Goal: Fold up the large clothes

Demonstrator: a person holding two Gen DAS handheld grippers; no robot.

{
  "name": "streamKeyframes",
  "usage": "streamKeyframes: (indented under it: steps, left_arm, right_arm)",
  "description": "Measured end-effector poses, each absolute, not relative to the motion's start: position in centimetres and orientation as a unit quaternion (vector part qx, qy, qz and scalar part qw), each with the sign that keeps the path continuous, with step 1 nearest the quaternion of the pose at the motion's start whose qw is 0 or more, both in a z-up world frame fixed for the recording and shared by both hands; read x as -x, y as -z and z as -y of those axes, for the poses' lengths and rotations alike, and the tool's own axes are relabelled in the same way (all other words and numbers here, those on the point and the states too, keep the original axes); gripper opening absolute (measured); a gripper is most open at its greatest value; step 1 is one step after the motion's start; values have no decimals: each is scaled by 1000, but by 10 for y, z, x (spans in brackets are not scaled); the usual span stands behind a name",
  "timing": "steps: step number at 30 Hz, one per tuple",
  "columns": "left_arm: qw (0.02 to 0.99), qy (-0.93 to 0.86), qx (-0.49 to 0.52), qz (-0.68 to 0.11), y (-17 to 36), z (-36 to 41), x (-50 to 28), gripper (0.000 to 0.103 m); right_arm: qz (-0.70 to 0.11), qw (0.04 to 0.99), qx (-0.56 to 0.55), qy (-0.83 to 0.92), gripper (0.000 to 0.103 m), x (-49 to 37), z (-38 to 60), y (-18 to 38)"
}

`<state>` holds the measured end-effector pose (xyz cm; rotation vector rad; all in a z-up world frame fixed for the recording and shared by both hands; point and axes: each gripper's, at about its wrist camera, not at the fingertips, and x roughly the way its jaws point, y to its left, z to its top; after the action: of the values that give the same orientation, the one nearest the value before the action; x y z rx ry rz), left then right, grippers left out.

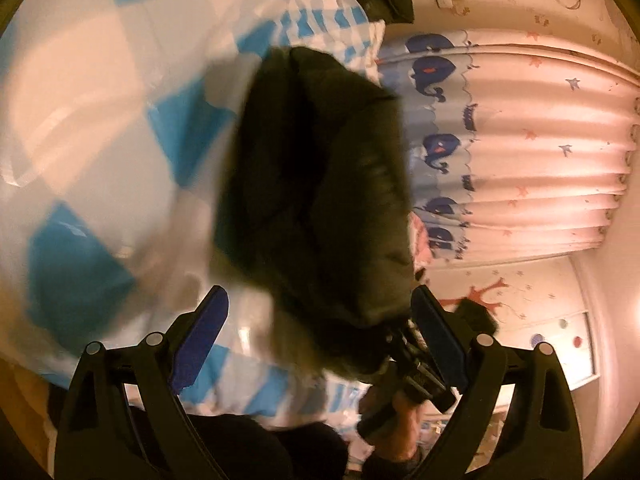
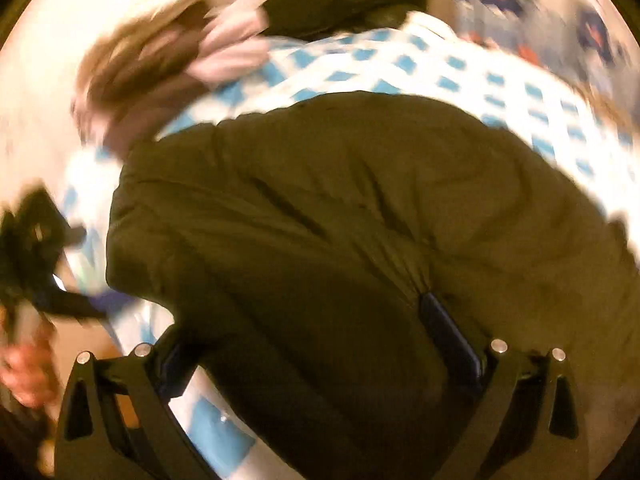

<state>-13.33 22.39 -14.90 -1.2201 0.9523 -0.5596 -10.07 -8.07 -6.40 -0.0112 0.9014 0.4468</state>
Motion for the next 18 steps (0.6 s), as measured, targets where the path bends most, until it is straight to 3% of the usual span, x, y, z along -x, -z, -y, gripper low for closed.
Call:
streamKeyframes:
  steps: [10,15,16,18]
  left_arm:
    - [694,221,538,-424,144,-186,72,90]
    - [688,187,548,-437,156,-183,61,90]
    - [689,181,549,-437,160,-183,63,89]
    - [694,167,547,-436,163,-183,67,74]
  right_arm:
    - [-436,869,0,-236,96,104,81,63]
    - [-356,914,-25,-195,96,132,113,25]
    - [-347,921,-24,-173,96,132,122,22]
    - [-352,929,-34,-111,96,122,150,23]
